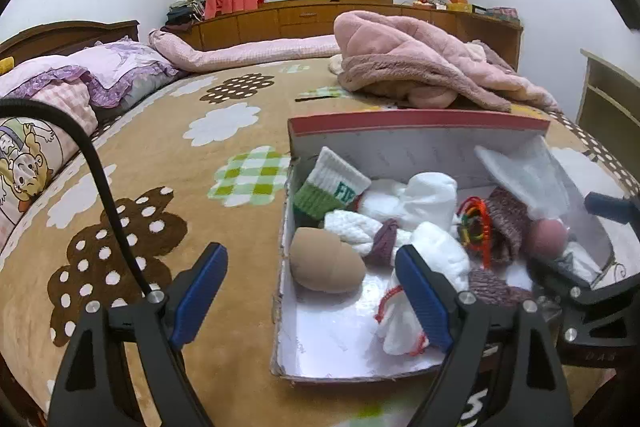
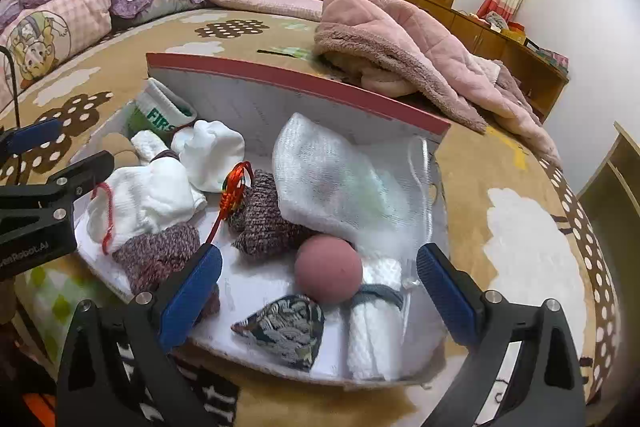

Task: Organize soft objects

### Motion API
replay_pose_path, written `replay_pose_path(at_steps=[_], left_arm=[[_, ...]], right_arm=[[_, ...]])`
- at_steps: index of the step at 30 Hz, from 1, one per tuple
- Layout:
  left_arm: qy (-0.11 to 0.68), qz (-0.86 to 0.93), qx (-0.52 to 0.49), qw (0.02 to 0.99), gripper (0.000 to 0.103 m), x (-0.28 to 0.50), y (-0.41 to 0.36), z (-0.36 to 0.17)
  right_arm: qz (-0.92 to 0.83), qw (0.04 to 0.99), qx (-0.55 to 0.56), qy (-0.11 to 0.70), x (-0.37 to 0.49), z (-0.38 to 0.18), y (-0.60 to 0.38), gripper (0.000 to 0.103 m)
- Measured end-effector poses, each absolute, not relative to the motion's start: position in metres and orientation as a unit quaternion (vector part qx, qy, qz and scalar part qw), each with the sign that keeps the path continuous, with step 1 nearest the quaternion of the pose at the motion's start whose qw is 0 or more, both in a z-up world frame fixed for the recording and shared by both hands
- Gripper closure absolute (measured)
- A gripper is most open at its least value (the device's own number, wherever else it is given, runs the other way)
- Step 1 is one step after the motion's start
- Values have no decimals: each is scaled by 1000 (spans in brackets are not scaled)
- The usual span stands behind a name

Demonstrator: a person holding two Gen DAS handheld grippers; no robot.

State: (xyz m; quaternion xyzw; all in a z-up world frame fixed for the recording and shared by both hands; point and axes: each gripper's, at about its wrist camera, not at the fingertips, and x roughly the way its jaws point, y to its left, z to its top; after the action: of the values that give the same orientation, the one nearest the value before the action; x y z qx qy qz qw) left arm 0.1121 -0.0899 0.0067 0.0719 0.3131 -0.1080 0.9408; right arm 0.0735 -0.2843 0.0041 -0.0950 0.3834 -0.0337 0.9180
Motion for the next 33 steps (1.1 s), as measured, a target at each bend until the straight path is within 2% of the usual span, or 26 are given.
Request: replay_pose_path(at_steps=[16,33], left_arm=[[314,-126,88,937,14,84,-87,4],[273,-155,116,943,14,47,-75,-3]], right_arm=[[10,926,-97,365,39,13,-281,3],[35,933,-69,351,18,12,-294,3]])
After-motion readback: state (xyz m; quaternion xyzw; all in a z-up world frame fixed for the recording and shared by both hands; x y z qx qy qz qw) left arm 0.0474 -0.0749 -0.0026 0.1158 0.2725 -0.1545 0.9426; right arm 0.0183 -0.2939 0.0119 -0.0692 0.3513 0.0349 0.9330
